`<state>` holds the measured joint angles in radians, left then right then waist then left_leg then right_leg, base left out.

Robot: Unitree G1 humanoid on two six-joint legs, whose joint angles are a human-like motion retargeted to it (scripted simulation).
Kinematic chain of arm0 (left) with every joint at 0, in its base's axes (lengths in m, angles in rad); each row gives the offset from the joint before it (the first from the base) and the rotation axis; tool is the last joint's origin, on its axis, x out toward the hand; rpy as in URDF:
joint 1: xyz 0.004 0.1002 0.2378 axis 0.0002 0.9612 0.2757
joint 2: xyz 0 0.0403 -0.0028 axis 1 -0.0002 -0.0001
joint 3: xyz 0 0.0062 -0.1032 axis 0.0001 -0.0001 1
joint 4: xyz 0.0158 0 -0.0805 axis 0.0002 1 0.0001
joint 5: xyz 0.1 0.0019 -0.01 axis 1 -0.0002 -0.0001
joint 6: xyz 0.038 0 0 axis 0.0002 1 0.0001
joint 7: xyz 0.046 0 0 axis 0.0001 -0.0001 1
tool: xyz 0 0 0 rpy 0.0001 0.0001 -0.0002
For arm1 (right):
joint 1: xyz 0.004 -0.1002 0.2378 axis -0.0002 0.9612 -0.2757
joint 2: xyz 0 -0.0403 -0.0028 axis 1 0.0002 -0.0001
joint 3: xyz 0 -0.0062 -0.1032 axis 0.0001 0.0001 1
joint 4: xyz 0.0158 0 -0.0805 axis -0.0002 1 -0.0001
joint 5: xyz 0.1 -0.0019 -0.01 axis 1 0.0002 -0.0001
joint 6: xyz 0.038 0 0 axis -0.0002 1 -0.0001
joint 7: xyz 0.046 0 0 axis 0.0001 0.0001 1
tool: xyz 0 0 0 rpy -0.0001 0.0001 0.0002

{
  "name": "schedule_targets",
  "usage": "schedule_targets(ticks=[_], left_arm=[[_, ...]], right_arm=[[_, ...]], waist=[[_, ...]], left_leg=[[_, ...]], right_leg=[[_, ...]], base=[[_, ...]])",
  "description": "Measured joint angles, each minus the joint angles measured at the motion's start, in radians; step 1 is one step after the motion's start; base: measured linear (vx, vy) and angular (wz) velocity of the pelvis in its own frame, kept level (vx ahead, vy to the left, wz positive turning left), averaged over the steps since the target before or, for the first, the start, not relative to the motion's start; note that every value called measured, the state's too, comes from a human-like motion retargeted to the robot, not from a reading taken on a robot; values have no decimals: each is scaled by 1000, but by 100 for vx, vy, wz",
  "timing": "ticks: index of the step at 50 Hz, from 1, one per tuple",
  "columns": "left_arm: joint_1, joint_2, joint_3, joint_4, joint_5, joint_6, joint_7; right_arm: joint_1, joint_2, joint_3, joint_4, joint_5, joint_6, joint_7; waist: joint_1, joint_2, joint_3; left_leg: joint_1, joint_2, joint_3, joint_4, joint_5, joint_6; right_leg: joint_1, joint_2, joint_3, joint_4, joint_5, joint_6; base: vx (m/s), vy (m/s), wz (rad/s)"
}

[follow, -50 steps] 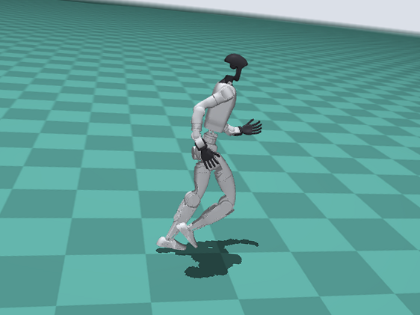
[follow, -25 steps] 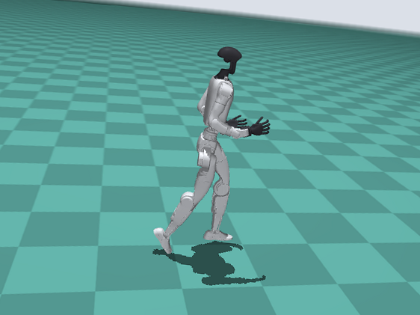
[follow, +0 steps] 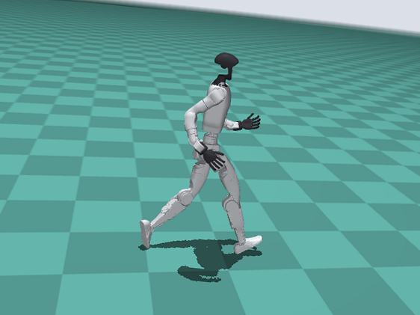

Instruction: Walk run

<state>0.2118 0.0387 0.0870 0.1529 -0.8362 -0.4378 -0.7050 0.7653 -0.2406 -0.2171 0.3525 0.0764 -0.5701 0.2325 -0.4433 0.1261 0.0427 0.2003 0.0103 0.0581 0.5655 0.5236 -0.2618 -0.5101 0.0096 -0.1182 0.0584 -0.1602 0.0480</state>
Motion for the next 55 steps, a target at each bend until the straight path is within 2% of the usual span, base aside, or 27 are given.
schedule_targets(ticks=[2,3,4,5,7,8,10,12,15,18,21,23,25,27,28,29,31,34,38,43,45,46,47,48,50,51,55], left_arm=[[-12,-2,19,-32,21,7,3],[-14,-8,31,-48,27,6,5],[4,-20,50,-53,39,-1,3],[33,-34,73,-52,54,-11,-3],[78,-77,50,25,76,-36,-29],[64,-89,-3,69,70,-49,1],[80,-112,-21,113,43,-36,16],[112,-109,-9,128,44,-20,-5],[120,-92,12,157,76,4,-30],[106,-50,-14,171,97,6,-26],[86,-21,-11,135,94,3,-11],[71,10,-7,81,90,6,-6],[61,50,4,0,84,0,15],[113,53,-17,-25,85,-40,12],[102,30,27,8,61,-37,-12],[82,-4,54,39,47,-31,-17],[65,-56,21,89,36,-34,1],[81,-61,-78,119,-22,-40,20],[44,-27,-139,160,-53,2,13],[-9,32,-182,174,-24,24,6],[-35,65,-212,165,-29,32,7],[-52,80,-223,157,-38,42,6],[-64,96,-224,151,-45,56,-4],[-68,114,-208,146,-49,75,-30],[-91,120,-166,180,2,118,-140],[-119,91,-134,220,41,137,-170],[-119,7,-128,302,71,89,-131]], right_arm=[[-65,27,27,-89,-30,-8,-74],[-110,33,46,-125,-38,-9,-101],[-137,34,88,-152,-36,-16,-125],[-155,34,142,-174,-29,-24,-149],[-239,63,218,-142,54,-79,-208],[-316,82,195,-114,156,-86,-168],[-430,101,334,-108,290,-79,-117],[-487,123,418,-154,341,-59,-72],[-542,108,408,-242,329,-28,-35],[-537,56,397,-327,270,9,-48],[-498,-14,417,-406,188,40,-18],[-485,-39,427,-410,139,56,-2],[-492,-46,457,-368,109,58,1],[-383,-19,448,-256,86,40,76],[-337,-23,412,-169,102,56,165],[-312,-26,430,-96,126,91,232],[-272,-37,467,2,221,176,365],[-194,-53,403,23,314,207,434],[-131,-42,290,-31,274,95,292],[-103,25,259,-109,182,-9,68],[-119,49,281,-142,158,-29,-10],[-137,53,299,-156,152,-32,-26],[-153,55,327,-167,147,-33,-36],[-163,54,373,-172,143,-31,-35],[-218,76,449,-132,169,-26,-31],[-290,69,410,-74,240,11,59],[-448,28,525,47,366,99,223]], waist=[[-49,-63,22],[-64,-115,17],[-37,-122,-11],[10,-107,-51],[76,-55,-93],[120,-42,-121],[221,-71,-182],[262,-82,-195],[338,-116,-178],[434,-143,-136],[472,-163,-84],[469,-116,-54],[439,-113,-51],[411,-105,-128],[412,-102,-162],[402,-93,-183],[378,-77,-210],[313,-52,-191],[178,-23,-139],[119,-56,-106],[101,-100,-98],[89,-134,-99],[90,-158,-107],[116,-163,-130],[108,-120,-117],[119,-119,-112],[190,-148,-136]], left_leg=[[62,12,5,49,0,17],[89,-3,51,69,0,69],[75,-18,88,122,-23,107],[40,-33,122,193,-58,140],[-147,11,40,484,-281,215],[-276,35,35,577,-393,266],[-418,20,164,551,-524,334],[-524,-7,187,398,-579,364],[-627,-86,179,49,-613,387],[-611,-149,180,-361,-591,404],[-592,-163,201,-548,-632,319],[-588,-101,196,-520,-614,321],[-648,-42,139,-306,-543,524],[-699,-170,-120,-62,-675,524],[-722,-127,-32,23,-713,524],[-697,-103,48,49,-755,523],[-593,-93,116,5,-798,506],[-452,-124,33,-119,-711,448],[-236,-120,-12,-305,-485,381],[-40,-91,-84,-332,-286,299],[6,-100,-131,-245,-250,264],[11,-118,-150,-164,-232,223],[5,-125,-146,-74,-211,185],[-26,-112,-95,31,-187,148],[-148,10,-101,357,-185,160],[-214,31,-108,446,-213,177],[-358,4,54,458,-318,309]], right_leg=[[32,-50,-45,53,27,-49],[51,-96,-29,109,174,-80],[35,-50,-1,223,164,-178],[1,42,32,366,76,-310],[17,-13,-60,521,-29,-262],[31,15,-71,550,-91,-274],[108,49,28,534,-143,-284],[213,77,16,455,-67,-284],[402,75,-49,276,272,-186],[580,89,-86,177,608,-15],[712,63,-150,238,684,138],[751,170,-58,308,674,158],[717,222,-104,424,607,38],[627,164,-228,671,449,-56],[538,86,-210,842,348,-93],[436,68,-138,950,260,-110],[269,77,-30,1007,156,-129],[144,31,-57,833,124,-107],[76,-28,-82,421,109,-72],[77,-59,185,81,36,-24],[90,-93,203,91,88,-7],[107,-114,182,126,217,21],[109,-127,147,180,274,9],[83,-121,83,274,186,-81],[90,-58,52,426,40,-107],[109,-89,-14,436,21,-113],[189,-64,26,414,-14,-158]], base=[[236,-72,90],[223,-73,19],[232,-78,-104],[292,-86,-120],[276,-60,-5],[181,-27,-21],[185,-19,-146],[183,-9,-57],[179,-14,9],[186,-28,-8],[177,-27,2],[174,-42,30],[197,-82,24],[275,16,34],[173,50,-62],[116,43,-117],[158,9,-24],[116,-8,156],[128,-20,217],[133,-45,145],[115,-54,159],[137,-77,146],[131,-83,66],[113,-76,61],[106,-71,165],[77,-44,171],[71,-11,-10]])
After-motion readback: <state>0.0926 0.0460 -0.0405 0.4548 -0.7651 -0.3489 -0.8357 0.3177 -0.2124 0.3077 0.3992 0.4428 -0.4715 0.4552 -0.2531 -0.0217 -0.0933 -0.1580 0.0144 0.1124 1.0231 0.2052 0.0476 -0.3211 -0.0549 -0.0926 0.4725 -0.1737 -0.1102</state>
